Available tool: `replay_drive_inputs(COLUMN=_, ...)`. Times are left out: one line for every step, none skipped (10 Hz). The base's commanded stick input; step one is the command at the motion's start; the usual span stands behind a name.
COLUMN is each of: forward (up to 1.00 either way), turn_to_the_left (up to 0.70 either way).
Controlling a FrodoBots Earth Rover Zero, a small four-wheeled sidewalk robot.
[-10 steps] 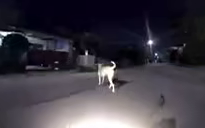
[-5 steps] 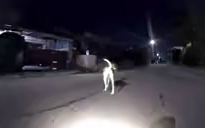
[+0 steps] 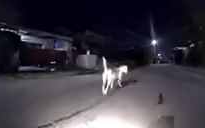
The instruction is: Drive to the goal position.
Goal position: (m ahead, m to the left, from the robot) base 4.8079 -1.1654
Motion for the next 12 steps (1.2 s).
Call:
replay_drive_inputs(forward=1.0, turn_to_the_left=0.05)
replay_drive_inputs(forward=1.0, turn_to_the_left=0.05)
replay_drive_inputs(forward=1.0, turn_to_the_left=0.05)
replay_drive_inputs(forward=1.0, turn_to_the_left=0.05)
replay_drive_inputs(forward=1.0, turn_to_the_left=0.05)
replay_drive_inputs(forward=1.0, turn_to_the_left=0.05)
replay_drive_inputs(forward=1.0, turn_to_the_left=0.05)
replay_drive_inputs(forward=1.0, turn_to_the_left=0.05)
replay_drive_inputs(forward=1.0, turn_to_the_left=0.05)
replay_drive_inputs(forward=1.0, turn_to_the_left=-0.27)
replay_drive_inputs(forward=1.0, turn_to_the_left=-0.4)
replay_drive_inputs(forward=1.0, turn_to_the_left=-0.4)
